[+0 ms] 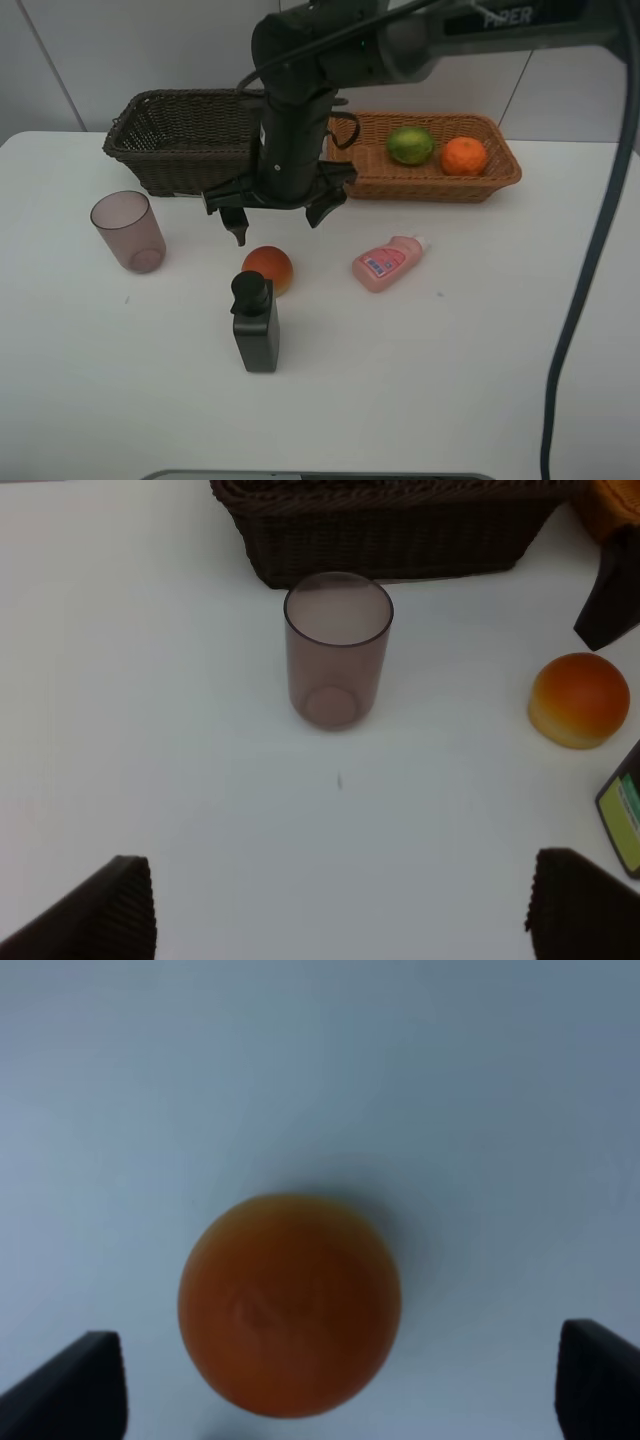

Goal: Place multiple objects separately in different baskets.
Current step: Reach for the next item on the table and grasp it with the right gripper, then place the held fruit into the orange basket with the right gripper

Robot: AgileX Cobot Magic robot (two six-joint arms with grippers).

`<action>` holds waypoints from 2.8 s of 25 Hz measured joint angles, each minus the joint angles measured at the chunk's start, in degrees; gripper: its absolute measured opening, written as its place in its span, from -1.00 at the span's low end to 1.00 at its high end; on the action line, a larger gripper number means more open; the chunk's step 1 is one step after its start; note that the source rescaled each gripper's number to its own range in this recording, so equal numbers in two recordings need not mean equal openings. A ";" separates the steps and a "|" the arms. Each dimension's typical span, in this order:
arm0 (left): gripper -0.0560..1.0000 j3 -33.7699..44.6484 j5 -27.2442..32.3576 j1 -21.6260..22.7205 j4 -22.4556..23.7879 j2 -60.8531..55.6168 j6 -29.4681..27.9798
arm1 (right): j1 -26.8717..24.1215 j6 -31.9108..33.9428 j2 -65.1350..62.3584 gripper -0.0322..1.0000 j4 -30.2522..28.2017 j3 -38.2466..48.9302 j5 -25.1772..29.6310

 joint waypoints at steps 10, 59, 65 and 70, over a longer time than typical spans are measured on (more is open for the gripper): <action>0.92 0.00 0.00 0.00 0.00 0.00 0.00 | 1.33 5.33 4.67 0.77 -2.43 0.00 -4.24; 0.92 0.00 0.00 0.00 0.00 0.00 0.00 | 2.00 5.57 9.53 -0.52 -2.69 0.00 -6.51; 0.92 0.00 0.00 0.00 0.00 0.00 0.00 | 2.00 5.23 9.09 -0.52 -3.63 0.00 -6.02; 0.92 0.00 0.00 0.00 0.00 0.00 0.00 | 1.93 3.96 4.29 -0.52 -7.58 0.00 -5.65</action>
